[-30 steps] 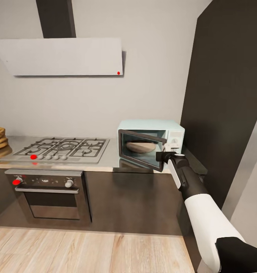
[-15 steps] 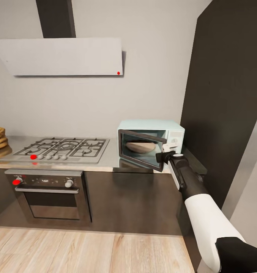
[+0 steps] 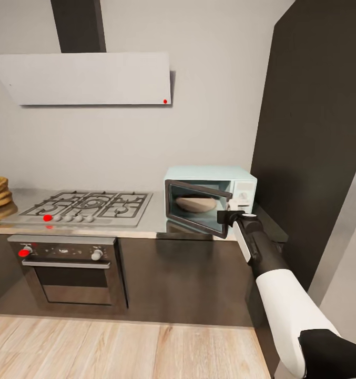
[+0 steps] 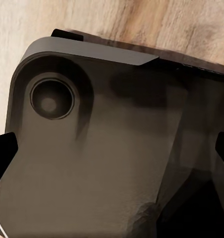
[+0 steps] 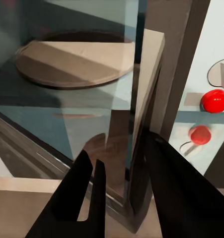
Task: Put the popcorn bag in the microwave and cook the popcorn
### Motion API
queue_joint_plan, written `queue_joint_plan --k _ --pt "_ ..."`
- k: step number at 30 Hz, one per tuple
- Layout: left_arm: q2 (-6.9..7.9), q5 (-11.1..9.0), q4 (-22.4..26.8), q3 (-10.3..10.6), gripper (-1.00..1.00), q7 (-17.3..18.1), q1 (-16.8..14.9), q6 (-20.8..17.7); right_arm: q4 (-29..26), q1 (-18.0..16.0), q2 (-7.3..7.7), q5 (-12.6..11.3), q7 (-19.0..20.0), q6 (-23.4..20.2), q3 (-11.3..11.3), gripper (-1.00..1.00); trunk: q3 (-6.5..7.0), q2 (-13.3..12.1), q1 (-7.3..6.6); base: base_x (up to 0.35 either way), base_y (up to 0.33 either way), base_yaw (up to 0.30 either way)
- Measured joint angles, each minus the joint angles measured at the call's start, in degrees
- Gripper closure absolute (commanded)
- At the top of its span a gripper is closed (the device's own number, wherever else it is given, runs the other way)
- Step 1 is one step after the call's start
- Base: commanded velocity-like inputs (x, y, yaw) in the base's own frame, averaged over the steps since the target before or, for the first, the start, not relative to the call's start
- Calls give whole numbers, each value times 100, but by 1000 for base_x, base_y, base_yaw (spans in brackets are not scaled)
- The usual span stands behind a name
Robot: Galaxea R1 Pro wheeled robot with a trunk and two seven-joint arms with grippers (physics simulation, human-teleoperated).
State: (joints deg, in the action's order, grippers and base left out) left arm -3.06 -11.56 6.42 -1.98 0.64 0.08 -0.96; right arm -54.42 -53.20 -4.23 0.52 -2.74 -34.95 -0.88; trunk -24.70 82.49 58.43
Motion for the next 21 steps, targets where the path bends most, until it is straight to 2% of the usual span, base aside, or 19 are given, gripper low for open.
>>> queue_joint_plan --k 6,10,14,21 --pt "0 0 0 1 -100 0 0 0 1 -1 1 12 0 0 2 100 0 0 0 0 19 0" --pt "0 -2 3 -2 -100 0 2 -1 6 -1 7 206 -38 -16 29 100 0 0 0 0 121 0" --pt "0 -1 2 0 -100 0 1 -1 -12 0 9 184 -55 -19 211 100 0 0 0 0 87 0" --pt "0 0 2 3 -100 0 1 -1 -13 -1 17 200 -28 -20 224 100 0 1 0 0 7 0"
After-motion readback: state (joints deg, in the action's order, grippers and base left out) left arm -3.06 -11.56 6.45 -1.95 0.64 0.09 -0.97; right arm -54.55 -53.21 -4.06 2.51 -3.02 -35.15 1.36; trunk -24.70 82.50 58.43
